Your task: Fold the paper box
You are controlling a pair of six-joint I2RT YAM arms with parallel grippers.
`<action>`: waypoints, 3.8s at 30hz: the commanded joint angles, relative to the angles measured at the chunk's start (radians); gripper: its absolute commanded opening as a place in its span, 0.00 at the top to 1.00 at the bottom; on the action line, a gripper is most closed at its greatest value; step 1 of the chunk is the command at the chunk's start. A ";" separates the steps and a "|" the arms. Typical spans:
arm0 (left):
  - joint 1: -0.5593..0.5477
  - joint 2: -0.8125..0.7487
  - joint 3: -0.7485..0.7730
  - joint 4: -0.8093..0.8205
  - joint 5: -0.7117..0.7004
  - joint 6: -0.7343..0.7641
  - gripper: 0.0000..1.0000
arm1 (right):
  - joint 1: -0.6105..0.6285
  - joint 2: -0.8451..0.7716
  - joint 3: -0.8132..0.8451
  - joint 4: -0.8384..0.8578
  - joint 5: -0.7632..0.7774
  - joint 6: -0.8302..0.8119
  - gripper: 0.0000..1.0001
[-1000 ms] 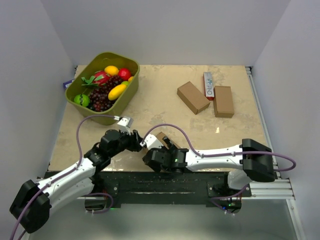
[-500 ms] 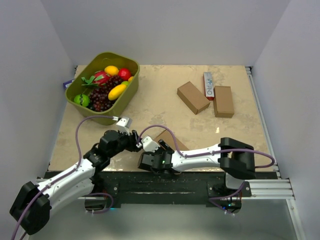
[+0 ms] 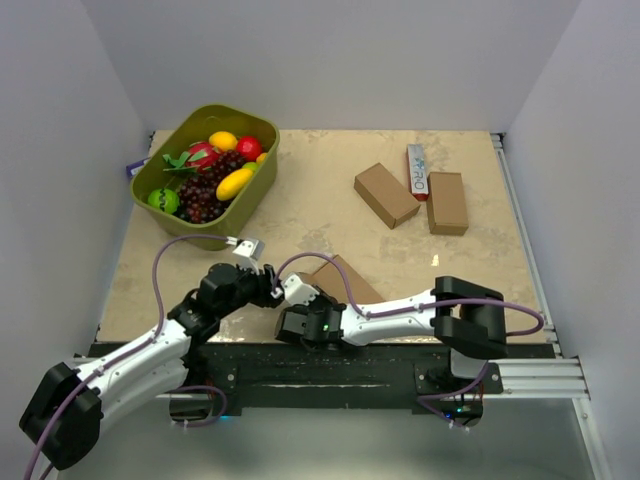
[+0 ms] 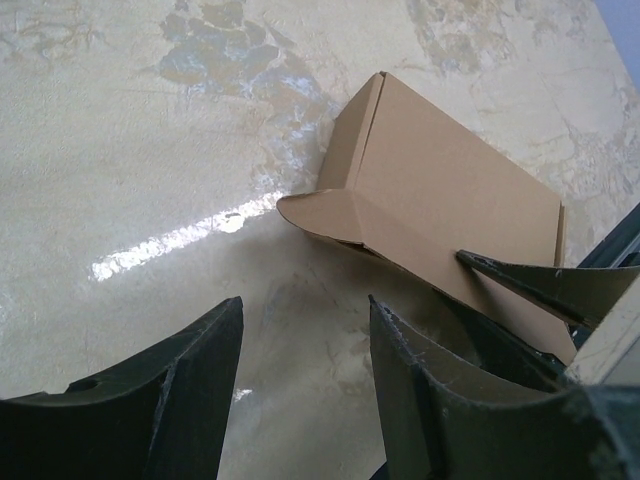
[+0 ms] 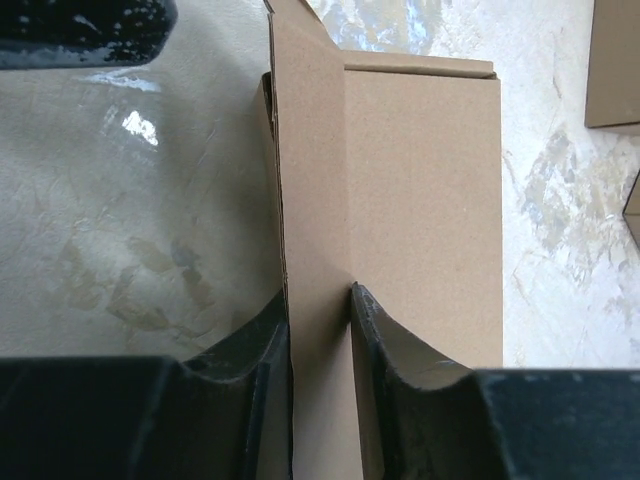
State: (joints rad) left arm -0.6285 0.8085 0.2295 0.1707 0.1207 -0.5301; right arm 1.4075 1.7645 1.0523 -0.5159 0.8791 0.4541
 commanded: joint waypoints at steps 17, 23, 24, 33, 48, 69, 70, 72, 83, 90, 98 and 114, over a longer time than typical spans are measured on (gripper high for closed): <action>0.009 -0.333 -0.036 -0.161 -0.223 -0.053 0.26 | -0.005 0.036 -0.160 0.637 -0.138 -0.566 0.48; 0.012 -0.309 0.008 -0.192 -0.280 -0.027 0.21 | -0.007 -0.045 -0.123 0.574 -0.138 -0.516 0.07; 0.013 -0.292 0.019 -0.130 -0.277 -0.019 0.21 | -0.005 -0.068 -0.114 0.562 -0.123 -0.499 0.02; 0.035 0.066 0.172 0.148 -0.170 0.103 0.14 | -0.010 -0.240 -0.107 0.375 -0.138 -0.260 0.01; 0.075 0.498 0.220 0.449 0.186 0.128 0.29 | -0.171 -0.422 -0.241 0.321 -0.416 0.037 0.01; 0.072 0.535 0.091 0.495 0.234 0.090 0.46 | -0.478 -0.665 -0.540 0.408 -0.666 0.462 0.05; 0.072 0.531 0.079 0.516 0.240 0.072 0.47 | -0.498 -0.653 -0.543 0.443 -0.675 0.460 0.05; 0.069 0.515 0.041 0.533 0.244 0.033 0.52 | -0.518 -0.616 -0.541 0.488 -0.704 0.446 0.05; -0.039 0.309 -0.067 0.463 0.136 -0.064 0.53 | -0.674 -0.438 -0.404 0.585 -0.776 0.230 0.07; -0.028 0.124 -0.004 0.190 0.016 -0.031 0.29 | -0.691 -0.519 -0.295 0.475 -0.698 -0.047 0.01; 0.050 0.185 0.036 0.180 0.029 -0.042 0.25 | -0.449 -0.622 -0.310 0.492 -0.673 -0.434 0.01; 0.124 0.492 0.154 0.452 0.132 -0.010 0.25 | -0.122 -0.326 -0.253 0.616 -0.430 -0.735 0.01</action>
State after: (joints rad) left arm -0.5274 1.2335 0.3435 0.5121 0.2081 -0.5568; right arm 1.2610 1.4139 0.7406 0.0319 0.4057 -0.1871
